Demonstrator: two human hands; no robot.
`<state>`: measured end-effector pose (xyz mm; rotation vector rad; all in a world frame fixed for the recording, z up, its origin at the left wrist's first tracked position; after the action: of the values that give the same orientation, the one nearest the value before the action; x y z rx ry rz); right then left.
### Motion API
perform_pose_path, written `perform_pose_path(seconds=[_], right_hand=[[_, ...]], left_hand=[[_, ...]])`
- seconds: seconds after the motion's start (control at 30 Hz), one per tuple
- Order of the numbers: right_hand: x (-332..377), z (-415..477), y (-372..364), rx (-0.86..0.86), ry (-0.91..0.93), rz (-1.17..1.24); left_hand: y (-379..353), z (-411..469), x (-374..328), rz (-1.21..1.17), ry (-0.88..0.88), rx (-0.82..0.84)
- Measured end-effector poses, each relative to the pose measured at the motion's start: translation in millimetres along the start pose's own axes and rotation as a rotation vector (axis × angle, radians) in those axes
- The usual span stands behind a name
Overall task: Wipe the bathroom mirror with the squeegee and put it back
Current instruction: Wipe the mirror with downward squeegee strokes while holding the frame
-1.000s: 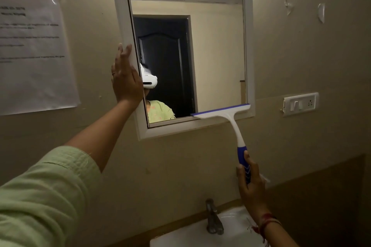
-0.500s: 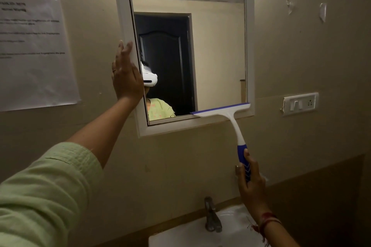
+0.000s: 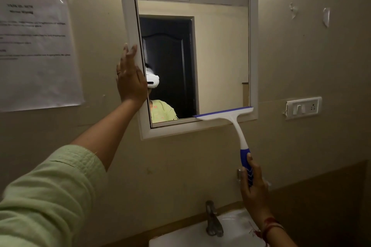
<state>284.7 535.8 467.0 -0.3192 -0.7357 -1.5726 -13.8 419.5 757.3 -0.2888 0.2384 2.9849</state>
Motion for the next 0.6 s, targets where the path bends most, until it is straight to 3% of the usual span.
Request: perform_pose_path(seconds=[0.6], right_hand=[[-2.9,-0.1,-5.4,0.000,-0.068,-0.045]], left_hand=[[0.3,-0.5,-0.5,0.007,0.014,0.000]])
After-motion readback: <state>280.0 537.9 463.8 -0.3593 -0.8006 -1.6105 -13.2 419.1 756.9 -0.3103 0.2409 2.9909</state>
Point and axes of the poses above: each hand's wrist, its own z-axis towards the middle knuckle, its own y-axis out of the back of the hand, x = y × z, the point moved 7 cm from there along z, towards the middle knuckle, and after that the axes turned 12 degrees about x, right-handed, at the moved point
